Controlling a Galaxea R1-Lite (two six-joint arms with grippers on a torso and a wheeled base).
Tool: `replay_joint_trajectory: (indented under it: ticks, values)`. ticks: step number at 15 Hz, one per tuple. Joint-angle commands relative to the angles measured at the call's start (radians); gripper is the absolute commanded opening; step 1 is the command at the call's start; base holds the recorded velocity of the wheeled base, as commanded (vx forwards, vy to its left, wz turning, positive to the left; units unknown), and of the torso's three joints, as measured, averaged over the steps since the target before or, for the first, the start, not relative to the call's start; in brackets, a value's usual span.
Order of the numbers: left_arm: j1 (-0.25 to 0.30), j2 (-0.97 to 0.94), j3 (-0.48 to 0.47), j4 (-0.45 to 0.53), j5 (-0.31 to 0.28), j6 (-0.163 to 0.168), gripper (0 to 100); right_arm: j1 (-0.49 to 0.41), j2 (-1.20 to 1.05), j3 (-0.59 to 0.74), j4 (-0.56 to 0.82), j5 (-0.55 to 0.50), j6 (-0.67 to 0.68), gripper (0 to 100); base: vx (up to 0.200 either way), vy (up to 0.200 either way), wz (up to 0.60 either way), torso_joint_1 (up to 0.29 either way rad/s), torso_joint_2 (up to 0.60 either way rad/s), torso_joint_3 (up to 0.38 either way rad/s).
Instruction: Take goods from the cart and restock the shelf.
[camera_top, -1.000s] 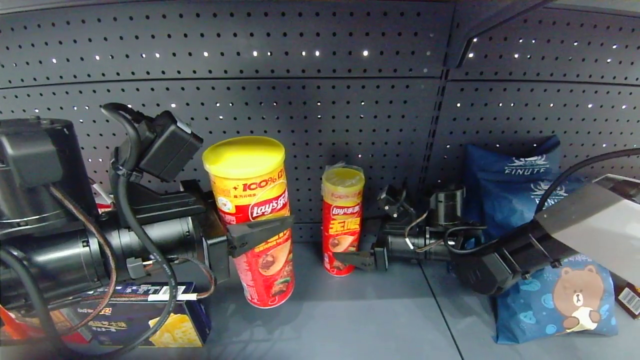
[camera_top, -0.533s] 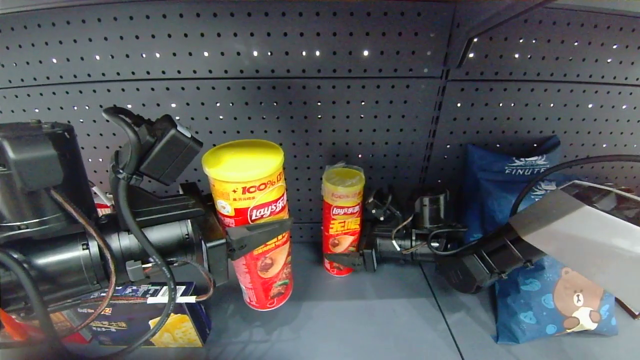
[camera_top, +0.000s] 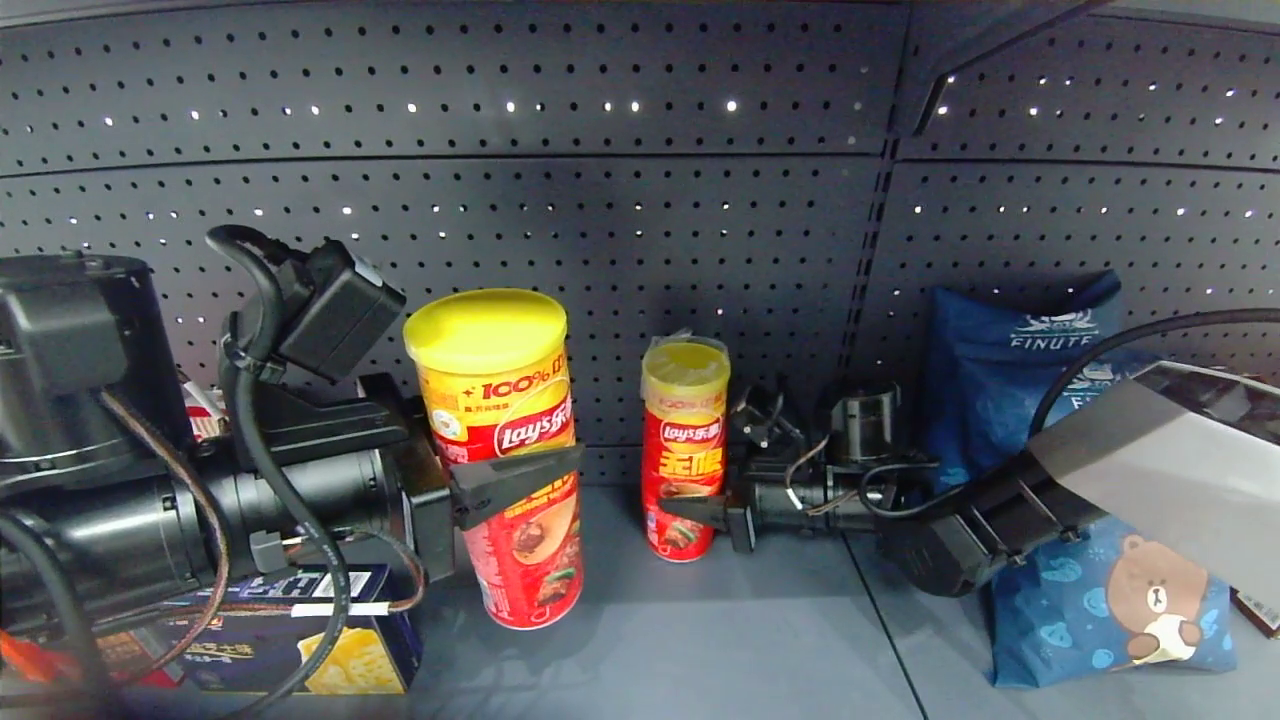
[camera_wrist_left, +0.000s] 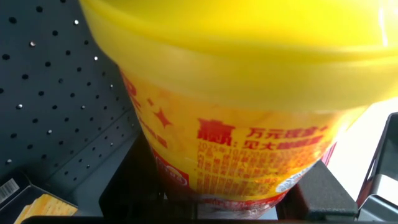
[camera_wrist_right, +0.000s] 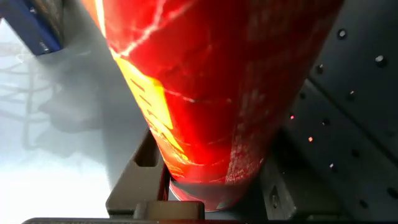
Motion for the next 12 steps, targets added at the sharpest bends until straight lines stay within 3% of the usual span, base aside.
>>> replay_joint_trajectory:
  ticks: [1, 12]
  values:
    - [0.0, -0.002, 0.001, 0.0, 0.0, 0.0, 0, 0.009, -0.07, 0.043, -0.004, -0.014, -0.001, 0, 0.0, 0.0, 0.0, 0.0, 0.0, 0.0]
    - [0.021, -0.005, 0.011, 0.0, 0.012, 0.0, 0, 0.118, -0.4, 0.482, -0.108, -0.106, 0.007, 0, 0.0, 0.0, 0.0, 0.0, 0.0, 0.0]
